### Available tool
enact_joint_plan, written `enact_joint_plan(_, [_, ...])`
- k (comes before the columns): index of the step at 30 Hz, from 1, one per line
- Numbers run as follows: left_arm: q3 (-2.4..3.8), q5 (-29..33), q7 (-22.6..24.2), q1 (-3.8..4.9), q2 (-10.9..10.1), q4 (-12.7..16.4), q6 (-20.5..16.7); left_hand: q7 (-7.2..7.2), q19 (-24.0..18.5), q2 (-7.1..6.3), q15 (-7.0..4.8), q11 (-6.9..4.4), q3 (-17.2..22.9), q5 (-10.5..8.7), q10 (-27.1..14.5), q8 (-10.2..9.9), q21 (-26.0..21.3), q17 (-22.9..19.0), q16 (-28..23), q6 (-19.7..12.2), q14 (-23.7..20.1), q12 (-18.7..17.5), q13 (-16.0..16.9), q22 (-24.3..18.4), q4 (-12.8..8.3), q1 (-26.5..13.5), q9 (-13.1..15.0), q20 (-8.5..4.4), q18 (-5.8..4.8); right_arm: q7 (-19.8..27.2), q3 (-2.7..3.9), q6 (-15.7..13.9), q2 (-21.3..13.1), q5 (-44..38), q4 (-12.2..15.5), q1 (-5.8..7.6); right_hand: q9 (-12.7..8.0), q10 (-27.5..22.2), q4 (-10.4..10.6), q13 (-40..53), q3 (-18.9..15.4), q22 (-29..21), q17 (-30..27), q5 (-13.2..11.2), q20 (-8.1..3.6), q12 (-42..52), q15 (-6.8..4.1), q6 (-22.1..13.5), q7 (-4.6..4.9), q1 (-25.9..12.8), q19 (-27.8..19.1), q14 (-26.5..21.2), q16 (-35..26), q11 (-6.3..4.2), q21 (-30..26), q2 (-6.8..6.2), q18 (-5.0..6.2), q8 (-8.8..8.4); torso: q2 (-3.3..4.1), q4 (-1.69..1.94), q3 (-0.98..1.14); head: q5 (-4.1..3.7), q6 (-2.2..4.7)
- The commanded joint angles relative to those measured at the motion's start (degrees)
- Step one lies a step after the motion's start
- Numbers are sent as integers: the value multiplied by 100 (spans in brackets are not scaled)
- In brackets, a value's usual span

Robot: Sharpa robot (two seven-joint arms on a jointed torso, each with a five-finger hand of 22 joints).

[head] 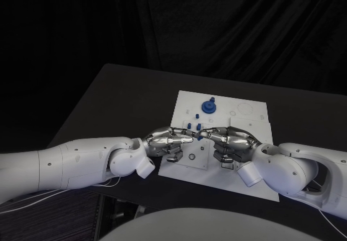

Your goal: Assemble the parts on the task board

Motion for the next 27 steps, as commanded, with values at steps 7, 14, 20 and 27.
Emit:
enact_joint_plan(7, [4,31,208,-10,1,1,596,-80,232,-14,-55,-99,-180,-245,610,74,170,1509,37,-78,604,19,1498,592,-66,112,25,-61,-143,-111,2,155,-4,43,17,-1,-9,618,4,1510,-60,1174,1510,34,22,15,54,-12,-11,16,-6,594,17,45,-32,58,25,33,-6,-1,-5,9,-1])
enact_joint_plan(14, [4,31,137,-10,32,3,582,8,268,66,-22,-42,-326,-310,610,234,191,1509,37,74,604,19,1498,613,-14,129,82,-46,-155,-122,2,198,15,43,-3,-1,-8,618,4,1510,-77,1174,1510,30,23,15,55,-16,-9,20,-6,594,17,47,-32,61,25,40,-8,-2,-3,24,-1])
enact_joint_plan(20, [4,31,6,-11,50,-1,500,59,276,106,8,-4,-388,-310,610,291,192,1509,37,165,604,19,1498,618,16,142,100,-23,-156,-143,2,259,28,43,-15,-1,-8,618,3,1510,-86,1175,1510,29,24,15,56,-18,-9,26,-5,594,17,48,-30,65,25,44,-9,0,-6,48,-1])
enact_joint_plan(27, [4,31,-76,-11,60,0,411,81,286,140,32,20,-423,-285,610,332,196,1509,37,254,604,19,1498,624,26,172,112,-1,-158,-196,2,323,37,43,-19,-1,-6,618,-3,1510,-152,1173,1510,53,27,15,59,-34,-6,57,-7,594,17,51,-32,89,26,70,-6,-1,-8,61,-1])
